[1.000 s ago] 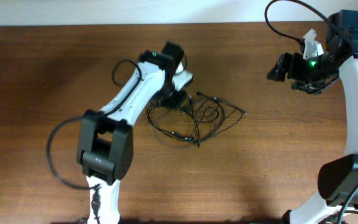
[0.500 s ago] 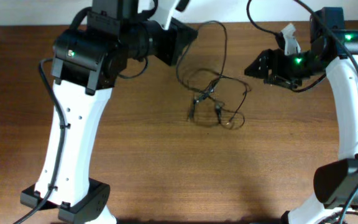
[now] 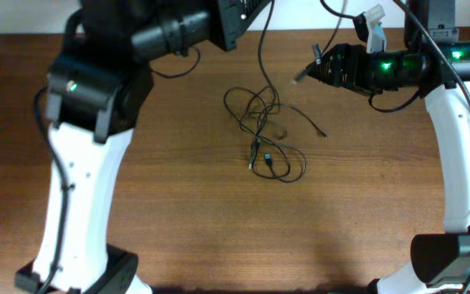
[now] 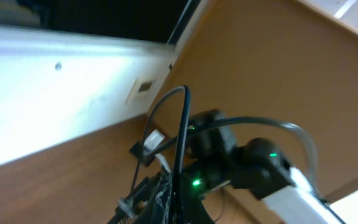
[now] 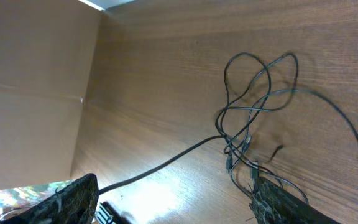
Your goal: Untangle cables
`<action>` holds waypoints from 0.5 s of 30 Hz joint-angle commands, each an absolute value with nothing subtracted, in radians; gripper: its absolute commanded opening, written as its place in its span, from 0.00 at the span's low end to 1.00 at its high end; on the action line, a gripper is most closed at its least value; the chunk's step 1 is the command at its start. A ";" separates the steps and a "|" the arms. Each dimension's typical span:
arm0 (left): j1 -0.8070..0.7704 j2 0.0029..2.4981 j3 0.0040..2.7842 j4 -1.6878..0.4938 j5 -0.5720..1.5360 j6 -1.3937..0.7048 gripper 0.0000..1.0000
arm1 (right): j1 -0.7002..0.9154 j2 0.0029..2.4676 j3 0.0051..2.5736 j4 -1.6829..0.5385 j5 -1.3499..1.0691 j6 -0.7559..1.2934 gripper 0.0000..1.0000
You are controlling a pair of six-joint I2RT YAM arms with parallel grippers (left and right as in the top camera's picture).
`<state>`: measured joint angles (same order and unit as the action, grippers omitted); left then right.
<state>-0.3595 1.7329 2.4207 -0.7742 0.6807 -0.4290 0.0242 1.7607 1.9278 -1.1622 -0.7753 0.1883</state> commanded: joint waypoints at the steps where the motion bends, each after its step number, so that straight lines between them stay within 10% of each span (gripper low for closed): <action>1: -0.357 1.605 2.442 -0.741 0.525 -0.444 0.00 | 0.027 1.759 1.935 -1.167 -0.747 0.200 0.79; 15: -0.357 1.414 2.446 -0.511 -0.009 -0.090 0.00 | 0.028 1.763 1.934 -1.216 -0.702 0.199 0.79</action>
<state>-0.3595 1.4357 2.4321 -0.5728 0.0998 -0.1959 0.0242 1.7607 1.9278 -1.2087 -0.7212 0.2028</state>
